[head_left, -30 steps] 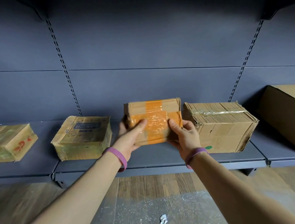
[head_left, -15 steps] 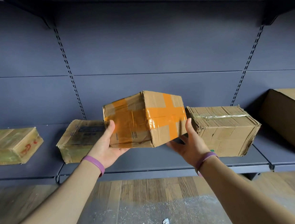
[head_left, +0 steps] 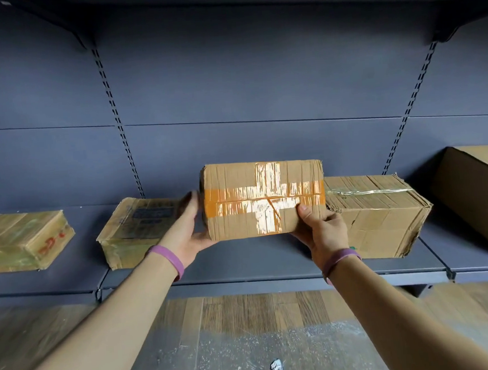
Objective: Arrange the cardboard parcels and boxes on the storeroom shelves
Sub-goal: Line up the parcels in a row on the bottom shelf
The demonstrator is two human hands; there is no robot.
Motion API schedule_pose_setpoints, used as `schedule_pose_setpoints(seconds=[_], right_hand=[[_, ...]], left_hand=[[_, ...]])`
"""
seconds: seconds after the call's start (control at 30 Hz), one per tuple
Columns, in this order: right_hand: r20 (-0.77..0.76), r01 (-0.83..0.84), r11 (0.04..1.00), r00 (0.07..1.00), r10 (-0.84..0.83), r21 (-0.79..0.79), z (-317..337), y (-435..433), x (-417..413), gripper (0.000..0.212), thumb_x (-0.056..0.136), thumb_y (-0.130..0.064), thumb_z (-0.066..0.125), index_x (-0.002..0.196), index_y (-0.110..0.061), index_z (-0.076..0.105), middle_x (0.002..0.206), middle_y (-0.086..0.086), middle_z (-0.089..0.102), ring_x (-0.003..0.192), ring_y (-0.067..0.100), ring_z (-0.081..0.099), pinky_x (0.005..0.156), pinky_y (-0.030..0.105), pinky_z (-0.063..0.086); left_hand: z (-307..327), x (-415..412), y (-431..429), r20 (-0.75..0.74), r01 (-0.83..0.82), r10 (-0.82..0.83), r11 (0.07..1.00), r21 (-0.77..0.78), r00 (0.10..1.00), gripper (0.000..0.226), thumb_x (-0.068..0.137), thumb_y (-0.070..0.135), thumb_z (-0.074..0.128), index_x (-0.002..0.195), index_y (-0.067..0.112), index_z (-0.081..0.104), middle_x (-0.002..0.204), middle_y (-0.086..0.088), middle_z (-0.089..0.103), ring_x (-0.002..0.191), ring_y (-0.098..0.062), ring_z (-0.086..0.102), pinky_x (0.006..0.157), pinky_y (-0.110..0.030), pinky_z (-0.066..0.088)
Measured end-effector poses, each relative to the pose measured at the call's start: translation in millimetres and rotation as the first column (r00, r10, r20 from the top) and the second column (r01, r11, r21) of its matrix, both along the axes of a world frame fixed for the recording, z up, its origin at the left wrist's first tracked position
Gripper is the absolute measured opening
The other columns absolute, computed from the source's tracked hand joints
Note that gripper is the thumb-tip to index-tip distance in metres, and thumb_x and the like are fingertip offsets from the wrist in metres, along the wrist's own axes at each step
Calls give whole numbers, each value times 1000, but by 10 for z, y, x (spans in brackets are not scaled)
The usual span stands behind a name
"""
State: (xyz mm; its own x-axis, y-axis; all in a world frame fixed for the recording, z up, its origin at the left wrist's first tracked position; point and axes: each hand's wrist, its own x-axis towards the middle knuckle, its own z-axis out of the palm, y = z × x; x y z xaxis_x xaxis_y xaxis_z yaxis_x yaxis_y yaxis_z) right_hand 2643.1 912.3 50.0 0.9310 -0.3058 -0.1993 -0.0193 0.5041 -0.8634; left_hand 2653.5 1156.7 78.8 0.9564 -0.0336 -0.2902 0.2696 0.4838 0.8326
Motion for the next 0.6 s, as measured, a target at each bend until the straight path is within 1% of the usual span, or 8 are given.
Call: schedule_pose_setpoints(seconds=[0.07,0.1,0.2,0.3,0.37,0.43,0.5,0.6], right_hand=[[-8,61,998,998,-61,-5,11,7,9,56,81,-6,78,128,8,50,116,24,69,99,35,72,69,45,62],[-7,82,997,997,-82,-13,13,11,15,57,80,-5,79,127,8,49,116,24,68,98,36,71,68,45,62],[4,92,994,996,-91,-52,16,56,4,49,81,-1,77,119,6,47,117,27,66,101,39,70,74,51,62],[16,23,998,1000,-22,-54,25,102,-67,26,88,-5,71,99,-8,48,118,25,64,106,36,67,86,53,58],[19,-19,999,1000,20,-43,50,96,-86,17,95,-24,64,93,-12,52,113,18,66,108,33,66,89,50,57],[-6,-40,998,999,40,-46,78,60,-85,36,99,-41,55,107,-7,59,113,13,70,111,32,66,90,47,57],[-35,-62,996,998,60,-63,66,28,-74,41,99,-47,51,114,-11,61,112,9,71,110,32,67,87,46,58],[-76,-199,980,977,198,-9,29,24,-116,53,92,-57,54,127,-18,62,124,12,68,111,34,67,85,49,58]], left_hand=[[17,14,-43,2,87,-87,996,30,996,87,72,73,64,147,34,40,139,-7,57,116,-35,63,91,-56,56],[22,6,-78,30,126,-129,988,84,991,87,71,75,63,145,35,41,140,-4,56,117,-34,64,91,-52,57],[-30,-15,-175,132,64,-96,972,228,987,52,85,48,66,132,28,53,135,0,60,119,-29,63,81,-37,60],[-106,23,-122,131,-91,70,982,166,989,35,95,26,64,128,16,57,127,-6,67,117,-28,64,74,-36,59],[-121,51,-36,82,-137,131,987,81,988,38,96,26,63,132,16,55,126,-8,67,113,-29,66,80,-41,58],[-120,62,33,46,-154,153,988,26,987,32,98,29,60,128,20,54,123,-8,67,109,-28,66,91,-46,55],[-116,54,62,28,-153,153,988,2,988,24,99,32,57,121,23,55,121,-8,67,107,-27,65,99,-49,51],[-117,38,93,-9,-139,139,990,-25,990,41,98,39,56,134,20,52,126,-10,66,116,-29,62,93,-46,53]])
